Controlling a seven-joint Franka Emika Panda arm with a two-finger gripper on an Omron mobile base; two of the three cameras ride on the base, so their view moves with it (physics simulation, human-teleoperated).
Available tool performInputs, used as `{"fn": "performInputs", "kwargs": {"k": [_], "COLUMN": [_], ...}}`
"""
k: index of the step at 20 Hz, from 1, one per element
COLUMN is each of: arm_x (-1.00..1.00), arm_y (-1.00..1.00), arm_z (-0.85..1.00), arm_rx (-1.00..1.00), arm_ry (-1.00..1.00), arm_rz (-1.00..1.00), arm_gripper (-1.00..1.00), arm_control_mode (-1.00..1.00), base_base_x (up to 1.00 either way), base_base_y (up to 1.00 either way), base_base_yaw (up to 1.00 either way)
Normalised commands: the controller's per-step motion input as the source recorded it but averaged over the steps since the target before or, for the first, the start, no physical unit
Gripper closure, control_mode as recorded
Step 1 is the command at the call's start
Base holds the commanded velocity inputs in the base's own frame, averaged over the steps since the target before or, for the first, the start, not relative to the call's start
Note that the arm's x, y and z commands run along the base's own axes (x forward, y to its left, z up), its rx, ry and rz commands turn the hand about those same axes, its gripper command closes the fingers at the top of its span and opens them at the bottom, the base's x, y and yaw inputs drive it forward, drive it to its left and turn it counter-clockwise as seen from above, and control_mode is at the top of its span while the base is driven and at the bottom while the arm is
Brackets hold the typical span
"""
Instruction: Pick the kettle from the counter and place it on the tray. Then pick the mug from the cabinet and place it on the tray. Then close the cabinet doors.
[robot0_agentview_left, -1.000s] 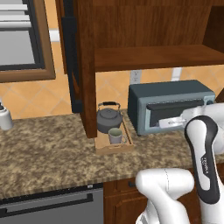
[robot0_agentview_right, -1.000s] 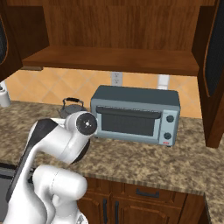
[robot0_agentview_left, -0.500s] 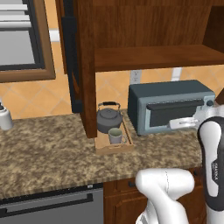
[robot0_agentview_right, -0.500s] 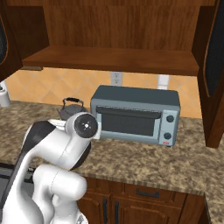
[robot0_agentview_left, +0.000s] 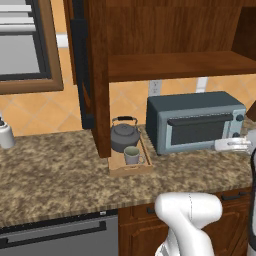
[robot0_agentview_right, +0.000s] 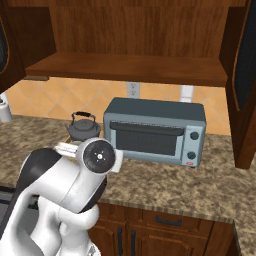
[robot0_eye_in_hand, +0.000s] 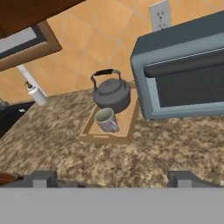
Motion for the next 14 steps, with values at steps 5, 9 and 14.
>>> {"fn": "performInputs", "kwargs": {"k": [5,9,14], "arm_x": [-0.22,-0.26,-0.13], "arm_y": [-0.45,-0.45,-0.34], "arm_z": [0.0,0.0,0.0], "arm_rx": [0.07,0.06,0.04], "arm_ry": [-0.04,-0.05,-0.01], "arm_rz": [-0.05,-0.03,-0.01], "arm_gripper": [-1.0,-1.0,1.0], "arm_control_mode": [-1.0,-1.0,-1.0], "base_base_x": [0.0,0.0,0.0], "base_base_y": [0.0,0.0,0.0], "base_base_yaw": [0.0,0.0,0.0]}}
